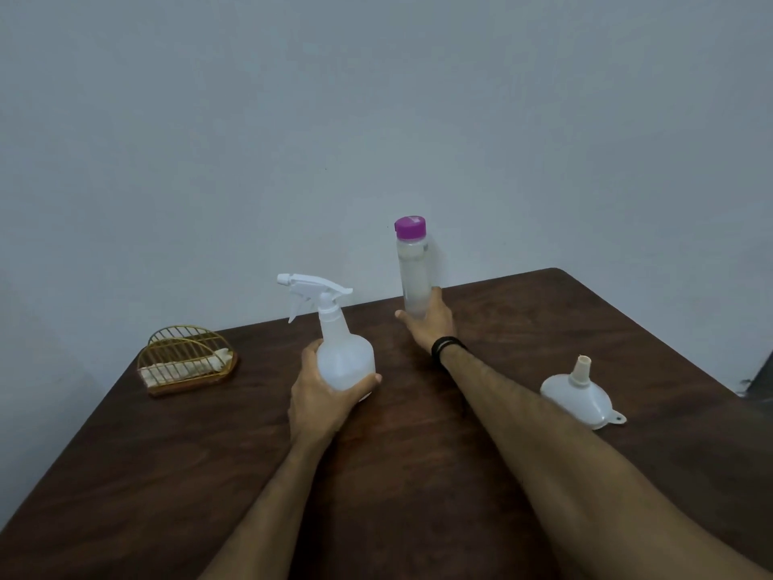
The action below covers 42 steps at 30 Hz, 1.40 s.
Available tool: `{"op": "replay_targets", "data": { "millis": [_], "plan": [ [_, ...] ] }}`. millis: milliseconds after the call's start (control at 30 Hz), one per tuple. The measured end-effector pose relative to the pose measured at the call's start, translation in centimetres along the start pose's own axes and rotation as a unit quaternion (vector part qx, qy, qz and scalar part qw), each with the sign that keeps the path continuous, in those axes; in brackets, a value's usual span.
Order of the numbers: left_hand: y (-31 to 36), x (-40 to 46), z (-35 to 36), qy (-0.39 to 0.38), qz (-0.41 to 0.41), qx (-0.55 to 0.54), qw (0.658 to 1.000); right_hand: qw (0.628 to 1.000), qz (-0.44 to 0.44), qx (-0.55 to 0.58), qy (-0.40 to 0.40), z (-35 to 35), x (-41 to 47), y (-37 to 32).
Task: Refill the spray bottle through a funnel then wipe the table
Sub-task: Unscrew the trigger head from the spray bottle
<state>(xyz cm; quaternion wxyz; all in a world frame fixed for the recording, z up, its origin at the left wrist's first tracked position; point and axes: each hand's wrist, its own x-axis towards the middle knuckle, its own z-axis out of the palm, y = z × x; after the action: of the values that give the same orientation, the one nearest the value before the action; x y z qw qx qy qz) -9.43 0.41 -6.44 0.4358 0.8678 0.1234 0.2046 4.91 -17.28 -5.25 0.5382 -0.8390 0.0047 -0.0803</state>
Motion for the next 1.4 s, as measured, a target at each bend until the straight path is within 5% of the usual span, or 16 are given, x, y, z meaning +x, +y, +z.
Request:
{"op": "replay_targets", "data": {
  "millis": [1200, 1300, 1400],
  "plan": [
    [3.3, -14.6, -3.7, -0.049, 0.024, -0.068, 0.996, 0.999, -0.025, -0.016, 0.037, -9.6, -21.6, 2.1],
    [3.0, -14.4, -3.8, -0.056, 0.009, -0.087, 0.995, 0.994, -0.036, -0.001, 0.099, -9.8, -22.8, 1.5],
    [3.1, -14.1, -4.2, -0.054, -0.017, -0.144, 0.988, 0.961, -0.156, -0.030, 0.226, -9.9, -24.5, 0.8]
  ]
}}
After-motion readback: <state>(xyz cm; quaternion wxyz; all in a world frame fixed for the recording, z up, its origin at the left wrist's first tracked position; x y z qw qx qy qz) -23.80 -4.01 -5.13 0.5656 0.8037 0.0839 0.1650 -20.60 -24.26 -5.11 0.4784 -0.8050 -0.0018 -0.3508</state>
